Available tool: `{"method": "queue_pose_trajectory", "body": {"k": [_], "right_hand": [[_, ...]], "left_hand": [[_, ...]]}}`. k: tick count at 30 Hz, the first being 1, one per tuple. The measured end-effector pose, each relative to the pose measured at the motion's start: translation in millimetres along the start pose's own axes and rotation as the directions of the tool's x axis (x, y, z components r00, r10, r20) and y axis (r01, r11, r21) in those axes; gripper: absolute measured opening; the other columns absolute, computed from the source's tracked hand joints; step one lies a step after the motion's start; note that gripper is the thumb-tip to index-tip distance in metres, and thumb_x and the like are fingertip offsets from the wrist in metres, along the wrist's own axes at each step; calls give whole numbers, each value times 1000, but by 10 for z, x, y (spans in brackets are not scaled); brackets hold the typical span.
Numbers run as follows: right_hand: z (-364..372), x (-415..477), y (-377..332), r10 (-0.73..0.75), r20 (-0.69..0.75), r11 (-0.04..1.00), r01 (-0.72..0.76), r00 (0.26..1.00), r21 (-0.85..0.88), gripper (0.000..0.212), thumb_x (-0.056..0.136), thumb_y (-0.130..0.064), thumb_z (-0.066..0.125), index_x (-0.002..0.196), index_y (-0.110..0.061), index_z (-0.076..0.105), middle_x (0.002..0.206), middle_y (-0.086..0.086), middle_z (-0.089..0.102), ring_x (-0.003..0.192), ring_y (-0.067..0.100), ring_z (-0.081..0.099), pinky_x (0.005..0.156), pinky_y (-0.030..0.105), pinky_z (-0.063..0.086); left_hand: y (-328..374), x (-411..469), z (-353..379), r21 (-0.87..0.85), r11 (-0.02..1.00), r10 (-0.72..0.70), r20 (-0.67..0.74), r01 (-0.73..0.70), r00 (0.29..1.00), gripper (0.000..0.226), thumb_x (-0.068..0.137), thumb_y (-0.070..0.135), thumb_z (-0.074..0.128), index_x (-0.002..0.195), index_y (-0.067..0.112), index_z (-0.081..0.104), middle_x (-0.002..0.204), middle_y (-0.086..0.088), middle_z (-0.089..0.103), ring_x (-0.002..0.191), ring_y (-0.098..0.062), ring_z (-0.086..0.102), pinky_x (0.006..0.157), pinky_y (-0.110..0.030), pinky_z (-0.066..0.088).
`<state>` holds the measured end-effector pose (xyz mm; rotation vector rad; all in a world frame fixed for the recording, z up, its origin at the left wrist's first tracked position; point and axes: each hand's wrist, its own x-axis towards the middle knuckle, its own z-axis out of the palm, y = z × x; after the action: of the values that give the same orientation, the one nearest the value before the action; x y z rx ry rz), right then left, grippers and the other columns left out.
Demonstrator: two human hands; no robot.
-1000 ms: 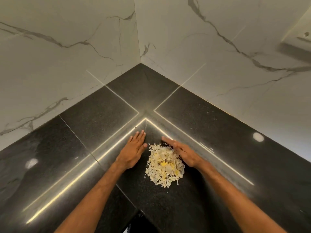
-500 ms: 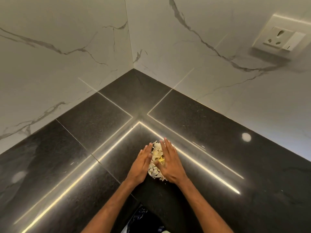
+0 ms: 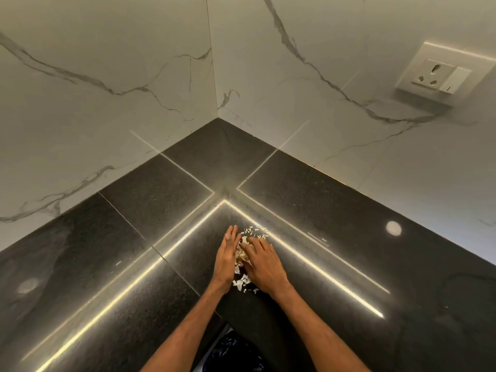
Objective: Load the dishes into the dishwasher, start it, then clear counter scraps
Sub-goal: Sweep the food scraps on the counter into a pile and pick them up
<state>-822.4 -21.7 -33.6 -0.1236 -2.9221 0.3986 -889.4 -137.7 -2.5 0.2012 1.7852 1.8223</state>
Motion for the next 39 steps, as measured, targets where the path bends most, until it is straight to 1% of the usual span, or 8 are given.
{"method": "queue_pose_trajectory", "body": {"k": [3,9,14,19,23,28,32,39], "right_hand": [[-31,62,74,24,30,999,-23,999,-30,31,90,-23,55,121,-20,51,117,0,53,100,19,50,79,34,51],[-125,175,225,148,37,961,-153,988,230,14,100,-29,50,106,-17,51,103,0,53,91,13,47,81,28,45],[-371,403,-36,638,-71,508,-350,767,787,23,103,-28,40,89,-15,53,77,0,54,62,8,48,55,24,43],[-605,507,-491,714,62,178,-267,697,947,24,101,-22,41,83,-18,56,72,0,61,61,9,58,59,29,49],[-647,453,-535,649,-42,318,-220,760,922,23,97,-21,41,80,-26,56,75,-2,60,68,9,59,70,34,52],[-600,438,-451,488,-295,587,-58,822,808,26,87,-26,40,91,-14,63,90,-14,58,85,10,57,81,41,50],[-582,472,-431,471,-387,609,25,793,793,30,84,-22,45,100,-15,69,112,-11,63,112,14,57,96,49,47],[-601,545,-436,434,-374,562,77,820,823,38,91,-31,44,120,-19,66,136,-11,56,130,17,50,107,62,34]], "left_hand": [[21,34,-57,-37,999,18,-75,-21,997,76,95,58,27,157,13,21,160,1,29,142,-8,36,117,-28,29],[25,66,-114,-99,993,45,-209,-67,977,76,96,58,27,155,10,24,160,-6,30,142,-15,36,120,-36,26],[121,72,78,-224,972,10,-236,-65,972,79,94,63,24,152,9,32,157,-7,36,140,-19,41,117,-37,31],[288,108,420,-539,832,-233,-122,133,965,76,98,64,20,131,8,59,121,-15,68,105,-24,67,91,-37,56],[400,93,461,-682,677,-254,135,276,958,81,98,66,19,132,5,59,130,-18,64,116,-25,64,91,-32,51],[432,142,440,-815,506,-246,179,284,953,61,104,46,27,145,5,47,146,-12,51,136,-24,47,106,-32,42],[472,117,396,-850,434,-287,184,299,940,53,98,37,45,140,6,51,130,-12,59,114,-24,60,98,-33,50],[499,158,385,-856,408,-320,192,317,928,53,98,37,43,137,3,54,133,-15,58,121,-28,57,105,-37,45]]}}
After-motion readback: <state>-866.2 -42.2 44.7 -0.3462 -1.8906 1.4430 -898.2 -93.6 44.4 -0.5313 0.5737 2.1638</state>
